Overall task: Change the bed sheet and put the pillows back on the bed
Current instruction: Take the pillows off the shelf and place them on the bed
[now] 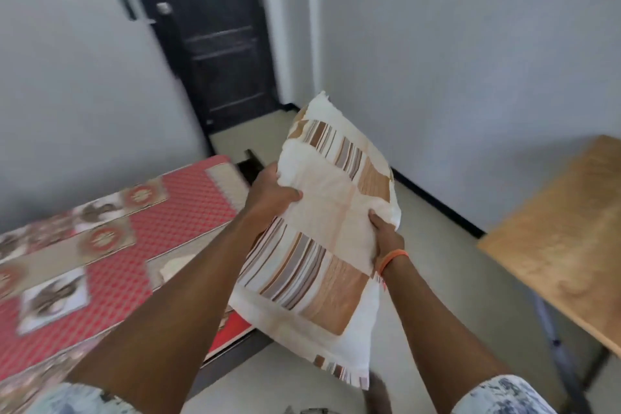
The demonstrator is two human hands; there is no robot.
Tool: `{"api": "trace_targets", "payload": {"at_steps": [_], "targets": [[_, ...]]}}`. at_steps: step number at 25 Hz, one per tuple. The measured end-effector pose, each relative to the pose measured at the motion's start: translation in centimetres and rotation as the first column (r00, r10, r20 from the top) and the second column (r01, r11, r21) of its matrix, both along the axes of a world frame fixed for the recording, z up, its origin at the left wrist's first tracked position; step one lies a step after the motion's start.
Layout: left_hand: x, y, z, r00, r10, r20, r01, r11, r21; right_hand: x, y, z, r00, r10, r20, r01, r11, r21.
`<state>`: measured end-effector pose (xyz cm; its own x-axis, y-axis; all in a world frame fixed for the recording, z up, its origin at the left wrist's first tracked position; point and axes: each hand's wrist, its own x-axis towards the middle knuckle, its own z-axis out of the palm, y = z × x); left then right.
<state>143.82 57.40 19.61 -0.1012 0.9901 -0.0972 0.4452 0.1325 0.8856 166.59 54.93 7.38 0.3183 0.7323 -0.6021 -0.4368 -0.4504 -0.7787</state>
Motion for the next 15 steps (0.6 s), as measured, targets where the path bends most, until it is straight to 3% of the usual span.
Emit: {"api": "trace_targets", "payload": {"at_steps": [3,7,12,15], "targets": [[-12.9,-5.4,1.3,0.979,0.177,-0.096,-0.178,0.984,0.005,-13.9,-1.5,-0.3,0.966,0.247,-0.08,-0.248,0.969,0.001],[-28.5,-14.2,-0.1,0.9,0.406,-0.157,-0.41,0.912,0.008,-31.5,-4.4,-1.7,0.807,0.569,-0.155,-0.575,0.818,0.008],[-45.8,-23.5,-2.1,0.761,0.627,-0.169,-0.64,0.767,-0.035,-52.0,-8.6,-4.0,0.598,0.78,-0.186,-0.796,0.605,-0.021],[-56.9,-28.1,-2.1,0.666,0.704,-0.248,-0.734,0.677,-0.05,-64.7,-11.4,-4.3,0.471,0.852,-0.229,-0.879,0.474,-0.042]]}}
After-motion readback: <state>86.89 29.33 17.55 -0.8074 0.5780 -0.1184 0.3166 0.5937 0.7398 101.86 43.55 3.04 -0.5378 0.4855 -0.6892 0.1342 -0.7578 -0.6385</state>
